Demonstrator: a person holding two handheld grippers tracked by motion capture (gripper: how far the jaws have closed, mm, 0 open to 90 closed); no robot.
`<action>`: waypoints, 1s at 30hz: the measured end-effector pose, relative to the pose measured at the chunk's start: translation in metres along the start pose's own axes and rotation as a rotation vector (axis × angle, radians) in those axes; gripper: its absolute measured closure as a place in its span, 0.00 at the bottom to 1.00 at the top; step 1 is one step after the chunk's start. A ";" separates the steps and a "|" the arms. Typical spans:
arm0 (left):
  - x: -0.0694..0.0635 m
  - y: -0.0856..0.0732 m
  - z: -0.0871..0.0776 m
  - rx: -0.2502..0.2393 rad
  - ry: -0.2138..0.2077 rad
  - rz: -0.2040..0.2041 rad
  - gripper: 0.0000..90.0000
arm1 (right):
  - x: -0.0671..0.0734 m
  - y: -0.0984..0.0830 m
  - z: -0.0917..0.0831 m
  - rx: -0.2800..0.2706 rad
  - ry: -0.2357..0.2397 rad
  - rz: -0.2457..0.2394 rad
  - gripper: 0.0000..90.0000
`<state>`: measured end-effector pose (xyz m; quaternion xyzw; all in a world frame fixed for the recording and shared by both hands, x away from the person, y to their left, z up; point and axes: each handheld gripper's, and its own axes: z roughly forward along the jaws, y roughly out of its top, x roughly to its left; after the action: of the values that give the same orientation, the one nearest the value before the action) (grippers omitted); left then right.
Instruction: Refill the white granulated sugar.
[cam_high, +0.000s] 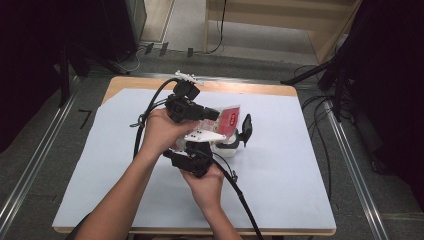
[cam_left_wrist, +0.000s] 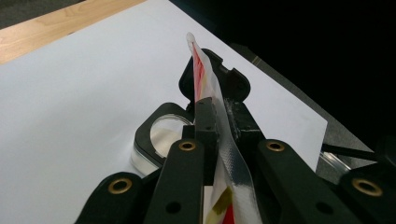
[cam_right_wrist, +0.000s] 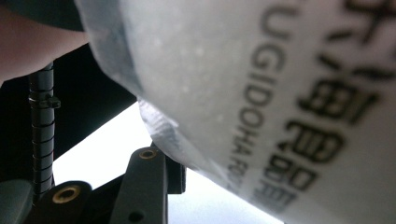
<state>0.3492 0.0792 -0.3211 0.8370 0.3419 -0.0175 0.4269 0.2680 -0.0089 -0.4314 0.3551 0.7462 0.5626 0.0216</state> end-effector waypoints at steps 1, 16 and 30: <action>0.000 0.000 0.000 -0.001 0.001 0.000 0.95 | 0.000 0.000 0.000 0.000 -0.001 0.002 0.71; -0.001 -0.002 0.000 -0.009 0.001 0.006 0.95 | 0.001 -0.001 0.000 -0.002 -0.005 0.000 0.71; -0.003 -0.002 0.001 -0.009 0.006 0.010 0.96 | 0.000 -0.003 0.001 -0.004 -0.009 -0.010 0.71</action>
<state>0.3462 0.0778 -0.3226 0.8368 0.3391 -0.0112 0.4297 0.2672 -0.0087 -0.4346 0.3539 0.7467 0.5625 0.0287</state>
